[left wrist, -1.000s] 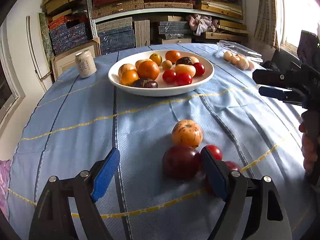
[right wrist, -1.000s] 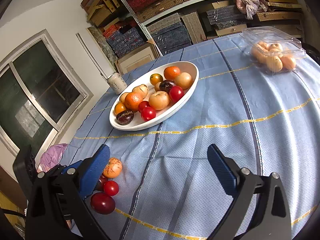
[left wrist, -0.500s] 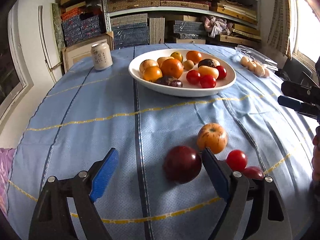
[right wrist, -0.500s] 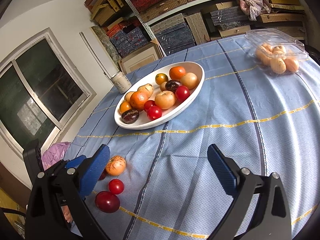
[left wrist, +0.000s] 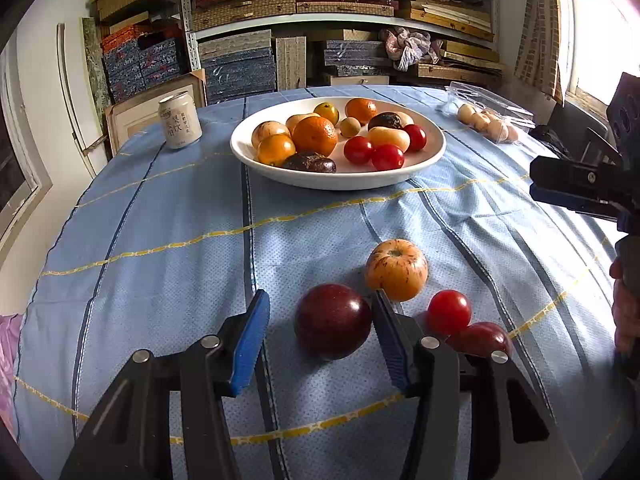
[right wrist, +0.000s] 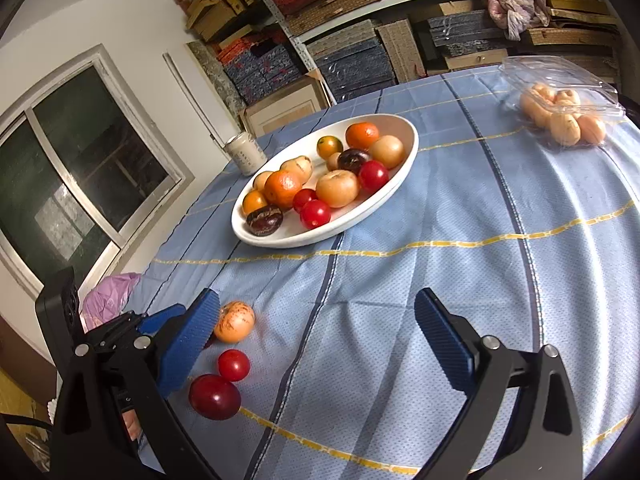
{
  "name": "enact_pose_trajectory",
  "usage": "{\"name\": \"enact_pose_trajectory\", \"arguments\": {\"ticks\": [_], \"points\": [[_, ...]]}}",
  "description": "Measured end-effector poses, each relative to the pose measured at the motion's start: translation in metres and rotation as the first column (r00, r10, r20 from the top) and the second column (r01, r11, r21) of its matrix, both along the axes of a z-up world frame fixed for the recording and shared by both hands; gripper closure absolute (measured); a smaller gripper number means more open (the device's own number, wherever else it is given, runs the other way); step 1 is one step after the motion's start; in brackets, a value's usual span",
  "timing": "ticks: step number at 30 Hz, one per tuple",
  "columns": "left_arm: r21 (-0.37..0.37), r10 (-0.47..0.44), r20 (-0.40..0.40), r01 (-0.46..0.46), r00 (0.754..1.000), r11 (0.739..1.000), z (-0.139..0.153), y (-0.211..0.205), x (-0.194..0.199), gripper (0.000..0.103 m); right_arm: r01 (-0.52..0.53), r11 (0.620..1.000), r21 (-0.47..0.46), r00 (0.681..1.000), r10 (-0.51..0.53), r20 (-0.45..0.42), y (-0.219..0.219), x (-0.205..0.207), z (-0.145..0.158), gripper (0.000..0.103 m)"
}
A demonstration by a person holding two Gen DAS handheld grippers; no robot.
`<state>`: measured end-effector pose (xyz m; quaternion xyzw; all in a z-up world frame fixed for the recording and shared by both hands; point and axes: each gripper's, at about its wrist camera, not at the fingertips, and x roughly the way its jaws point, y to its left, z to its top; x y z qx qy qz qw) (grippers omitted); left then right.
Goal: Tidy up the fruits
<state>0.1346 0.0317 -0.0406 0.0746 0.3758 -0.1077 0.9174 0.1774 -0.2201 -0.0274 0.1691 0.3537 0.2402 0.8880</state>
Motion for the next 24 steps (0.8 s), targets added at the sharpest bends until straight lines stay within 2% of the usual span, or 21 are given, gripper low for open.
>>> {"name": "enact_pose_trajectory", "arguments": {"ticks": [9, 11, 17, 19, 24], "points": [[-0.008, -0.022, -0.027, 0.022, 0.999, 1.000, -0.004, -0.002, 0.001, 0.055, -0.049, 0.998, -0.026, 0.999, 0.049, -0.009, 0.012, -0.001, -0.002, 0.007], [-0.013, -0.025, -0.032, 0.025, 0.999, 1.000, -0.004, -0.001, 0.001, 0.062, -0.063, 0.997, -0.033, 0.998, 0.063, -0.012, 0.015, -0.001, -0.003, 0.007], [-0.016, -0.027, -0.036, 0.027, 0.999, 1.000, -0.004, -0.002, 0.002, 0.063, -0.121, 0.990, -0.070, 0.993, 0.121, -0.010, 0.031, -0.006, -0.005, 0.007], [-0.017, -0.011, -0.030, 0.010, 0.999, 1.000, -0.003, 0.000, 0.003, 0.063, -0.148, 0.986, -0.071, 0.989, 0.148, -0.016, 0.036, -0.007, -0.005, 0.007], [-0.080, 0.066, -0.019, -0.068, 0.998, 0.994, 0.008, 0.024, 0.008, 0.063, -0.228, 0.972, -0.056, 0.973, 0.226, -0.048, 0.054, -0.008, -0.009, 0.007]]}}
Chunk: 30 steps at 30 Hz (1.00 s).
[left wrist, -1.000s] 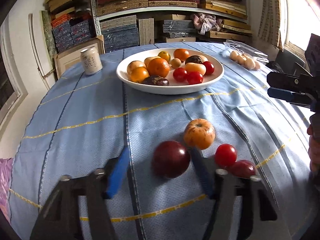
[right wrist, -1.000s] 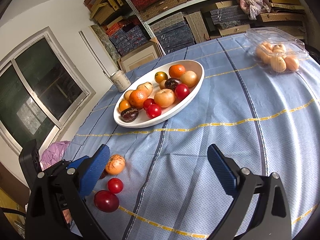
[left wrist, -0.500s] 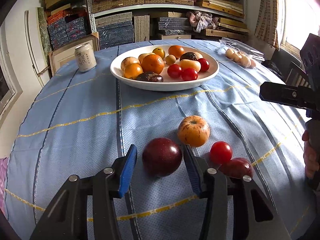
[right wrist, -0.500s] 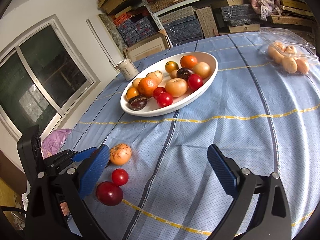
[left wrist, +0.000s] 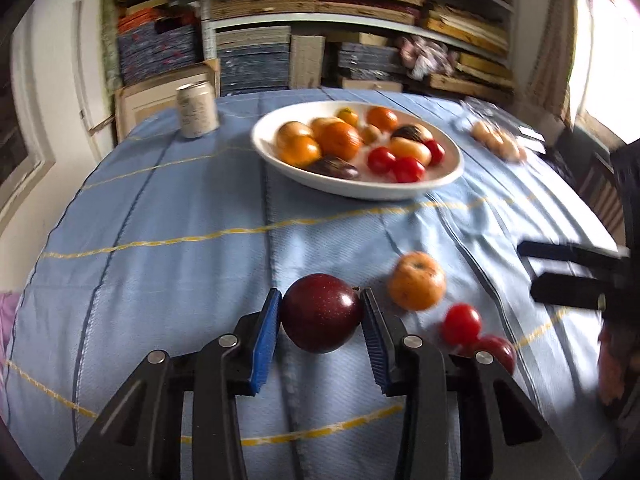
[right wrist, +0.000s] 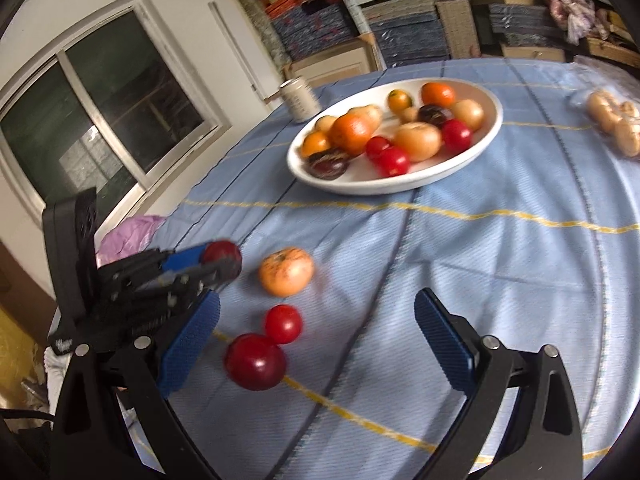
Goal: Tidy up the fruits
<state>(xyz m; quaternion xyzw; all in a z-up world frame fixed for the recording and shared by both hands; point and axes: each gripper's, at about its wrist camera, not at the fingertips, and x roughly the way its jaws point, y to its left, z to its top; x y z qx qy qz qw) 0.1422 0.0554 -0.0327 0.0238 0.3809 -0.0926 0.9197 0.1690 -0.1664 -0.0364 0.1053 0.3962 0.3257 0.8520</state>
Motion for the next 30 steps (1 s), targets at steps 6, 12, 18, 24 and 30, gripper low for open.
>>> {"name": "enact_pose_trajectory", "arguments": {"ticks": [6, 12, 18, 24, 30], "points": [[-0.015, 0.010, 0.002, -0.010, 1.000, 1.000, 0.004, 0.002, 0.000, 0.063, -0.066, 0.997, -0.032, 0.998, 0.065, -0.025, 0.020, -0.002, -0.003, 0.019], [-0.021, 0.010, 0.000, -0.010, 1.000, 1.000, 0.004, 0.003, -0.001, 0.063, -0.119, 0.992, -0.029, 0.991, 0.117, -0.070, 0.030, -0.003, -0.007, 0.036], [-0.023, 0.010, -0.005, -0.010, 1.000, 1.000, 0.003, 0.002, -0.001, 0.063, -0.133, 0.991, -0.007, 0.986, 0.132, -0.102, 0.032, 0.001, -0.010, 0.053], [-0.019, 0.003, -0.011, -0.003, 1.000, 1.000, 0.002, 0.000, -0.002, 0.063, -0.126, 0.992, -0.005, 0.984, 0.124, -0.124, 0.034, 0.007, -0.014, 0.068], [-0.020, 0.003, -0.011, -0.003, 1.000, 1.000, 0.002, 0.000, -0.002, 0.063, -0.140, 0.990, 0.007, 0.978, 0.140, -0.152, 0.038, 0.010, -0.019, 0.066]]}}
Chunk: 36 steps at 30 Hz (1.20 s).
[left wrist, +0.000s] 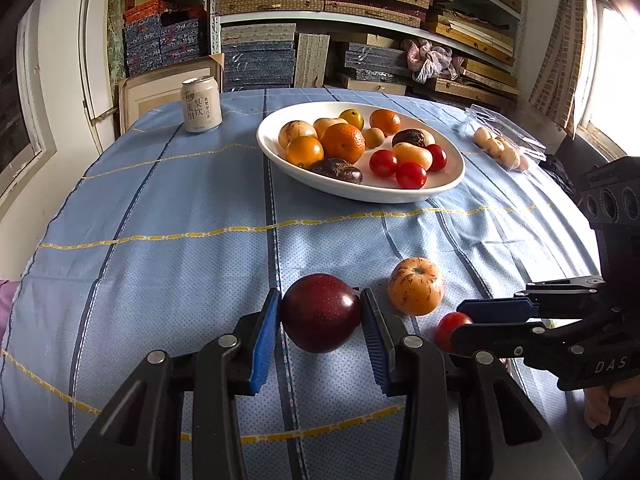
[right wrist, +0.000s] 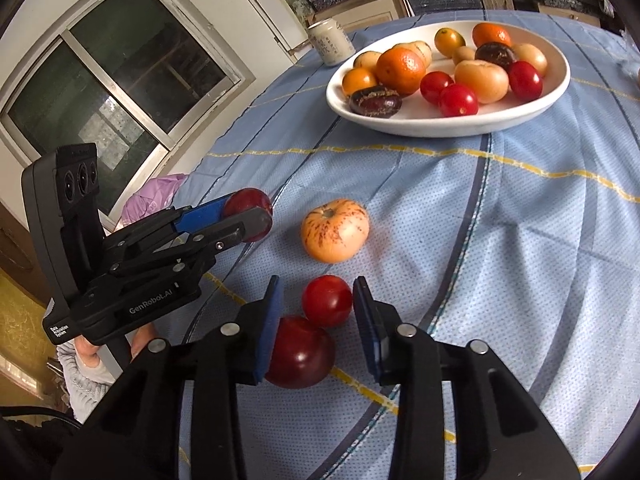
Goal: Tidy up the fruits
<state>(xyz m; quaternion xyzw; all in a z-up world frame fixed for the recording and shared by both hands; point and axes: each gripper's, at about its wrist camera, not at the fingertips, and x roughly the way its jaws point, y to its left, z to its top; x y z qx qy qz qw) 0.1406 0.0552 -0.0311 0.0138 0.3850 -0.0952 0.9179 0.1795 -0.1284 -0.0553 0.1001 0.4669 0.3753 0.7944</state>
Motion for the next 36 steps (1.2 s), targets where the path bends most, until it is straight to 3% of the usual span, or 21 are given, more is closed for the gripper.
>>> {"name": "enact_pose_trajectory", "arguments": {"ticks": [2, 5, 9, 12, 21, 24, 26, 30, 36], "points": [[0.002, -0.003, -0.002, 0.003, 1.000, 1.000, -0.001, -0.001, 0.000, 0.063, -0.001, 1.000, 0.004, 1.000, 0.001, -0.013, 0.001, 0.003, -0.003, 0.060], [0.003, -0.003, -0.005, 0.003, 1.000, 1.000, -0.002, -0.002, 0.000, 0.063, -0.007, 1.000, 0.006, 1.000, 0.007, -0.012, 0.003, 0.003, -0.004, 0.059], [-0.001, 0.001, -0.011, -0.001, 1.000, 1.000, -0.003, 0.000, 0.001, 0.062, -0.038, 0.999, 0.020, 0.999, 0.038, -0.013, 0.008, -0.003, -0.004, 0.064], [-0.006, 0.004, -0.012, -0.004, 1.000, 1.000, -0.003, 0.002, 0.001, 0.062, -0.042, 0.999, 0.027, 0.999, 0.042, -0.011, 0.009, -0.006, -0.003, 0.080], [-0.009, 0.007, 0.001, -0.007, 1.000, 1.000, 0.000, 0.004, 0.000, 0.062, -0.033, 0.999, 0.039, 0.999, 0.034, -0.019, 0.004, -0.006, -0.005, 0.080], [-0.008, 0.003, -0.005, -0.003, 1.000, 1.000, 0.000, 0.003, 0.000, 0.062, -0.071, 0.997, -0.009, 0.997, 0.071, -0.007, 0.015, -0.008, -0.005, 0.067], [-0.003, 0.000, -0.009, 0.000, 1.000, 1.000, -0.001, 0.002, 0.000, 0.062, -0.077, 0.996, -0.048, 0.997, 0.078, 0.025, 0.021, -0.012, -0.002, 0.066], [0.000, -0.005, -0.029, 0.005, 1.000, 1.000, -0.004, 0.001, 0.001, 0.062, -0.088, 0.995, -0.056, 0.995, 0.090, 0.041, 0.023, -0.017, 0.002, 0.079], [0.031, -0.010, -0.058, 0.012, 0.998, 0.999, -0.013, -0.004, 0.005, 0.062, -0.091, 0.994, -0.058, 0.994, 0.094, 0.046, 0.018, -0.021, 0.004, 0.079]]}}
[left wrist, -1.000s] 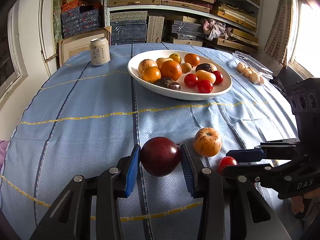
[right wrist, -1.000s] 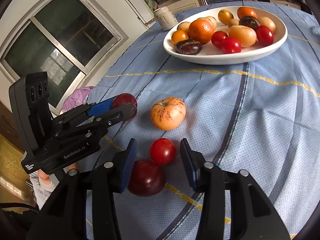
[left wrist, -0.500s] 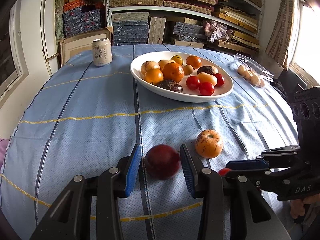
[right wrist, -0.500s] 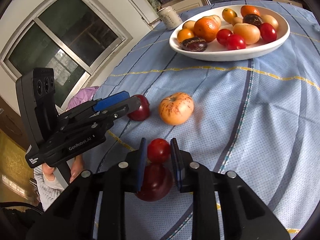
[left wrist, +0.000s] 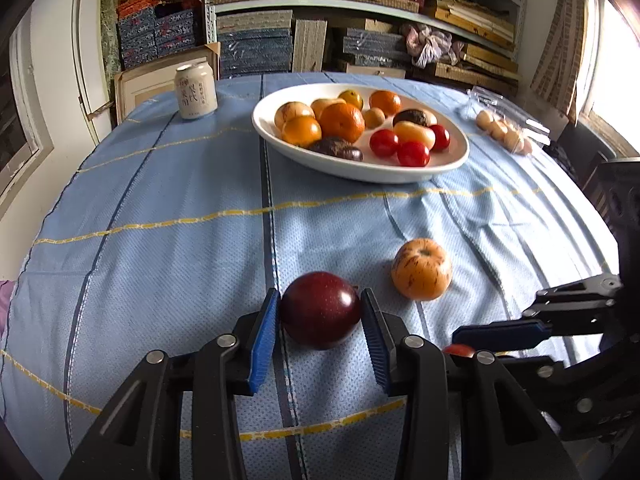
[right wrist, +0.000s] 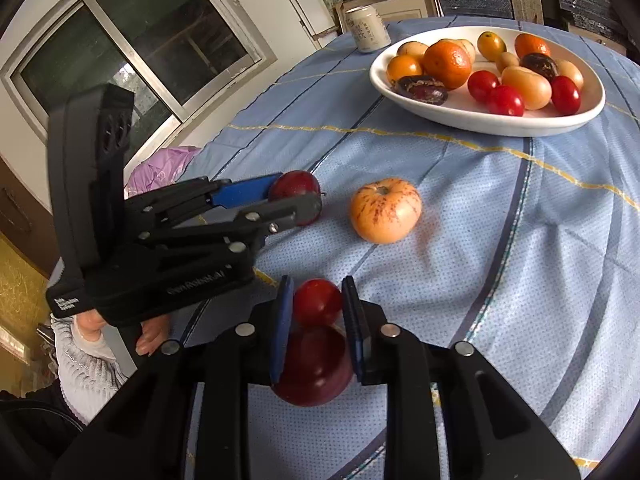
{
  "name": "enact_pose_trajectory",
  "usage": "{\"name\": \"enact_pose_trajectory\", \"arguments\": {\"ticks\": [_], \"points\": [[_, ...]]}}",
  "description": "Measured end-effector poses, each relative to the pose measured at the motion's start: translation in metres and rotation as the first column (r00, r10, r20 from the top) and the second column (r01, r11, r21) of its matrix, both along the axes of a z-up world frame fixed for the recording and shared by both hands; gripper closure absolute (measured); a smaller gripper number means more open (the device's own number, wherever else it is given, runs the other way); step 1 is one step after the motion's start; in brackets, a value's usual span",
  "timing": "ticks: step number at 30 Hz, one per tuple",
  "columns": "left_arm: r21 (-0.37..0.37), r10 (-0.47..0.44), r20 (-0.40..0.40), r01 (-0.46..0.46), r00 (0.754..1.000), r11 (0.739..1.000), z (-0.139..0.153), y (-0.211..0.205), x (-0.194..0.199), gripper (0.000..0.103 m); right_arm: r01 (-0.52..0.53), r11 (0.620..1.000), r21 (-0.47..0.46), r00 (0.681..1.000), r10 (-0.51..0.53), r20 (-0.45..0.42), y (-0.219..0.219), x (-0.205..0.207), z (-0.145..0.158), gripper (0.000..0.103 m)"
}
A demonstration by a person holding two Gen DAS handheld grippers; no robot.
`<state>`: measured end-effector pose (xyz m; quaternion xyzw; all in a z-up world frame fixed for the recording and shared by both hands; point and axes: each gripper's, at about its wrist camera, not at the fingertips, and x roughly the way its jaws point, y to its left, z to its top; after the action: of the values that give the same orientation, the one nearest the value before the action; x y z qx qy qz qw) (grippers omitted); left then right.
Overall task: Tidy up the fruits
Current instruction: 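Hold the dark red apple in the left tool while the right tool grasps a red tomato, then carry the dark red apple and tomato onto the white plate while both tools open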
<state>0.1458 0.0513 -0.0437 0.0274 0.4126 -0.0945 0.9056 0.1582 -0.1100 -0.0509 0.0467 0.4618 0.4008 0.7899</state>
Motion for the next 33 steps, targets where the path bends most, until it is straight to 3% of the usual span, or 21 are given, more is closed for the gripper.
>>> {"name": "enact_pose_trajectory", "arguments": {"ticks": [5, 22, 24, 27, 33], "points": [[0.027, -0.004, -0.018, 0.004, 1.000, 1.000, -0.008, -0.004, 0.004, 0.062, 0.031, 0.999, 0.029, 0.999, -0.031, -0.009, -0.011, 0.001, 0.001, 0.079], [-0.034, 0.011, -0.005, -0.011, 1.000, 0.999, -0.005, 0.003, 0.006, 0.063, 0.125, 0.988, 0.088, 0.992, -0.125, -0.003, -0.042, 0.010, 0.011, 0.079], [-0.036, 0.024, 0.020, -0.024, 0.999, 0.999, 0.000, 0.005, 0.004, 0.063, 0.153, 0.983, 0.101, 0.988, -0.154, 0.002, -0.049, 0.011, 0.014, 0.079], [-0.103, 0.056, 0.035, -0.052, 0.998, 0.993, 0.014, 0.013, 0.010, 0.063, 0.209, 0.969, 0.129, 0.977, -0.212, 0.009, -0.063, 0.017, 0.019, 0.079], [-0.059, 0.070, 0.057, -0.067, 0.996, 0.996, 0.042, -0.002, 0.058, 0.063, 0.304, 0.939, 0.158, 0.950, -0.312, 0.027, -0.086, 0.057, 0.047, 0.079]]}}
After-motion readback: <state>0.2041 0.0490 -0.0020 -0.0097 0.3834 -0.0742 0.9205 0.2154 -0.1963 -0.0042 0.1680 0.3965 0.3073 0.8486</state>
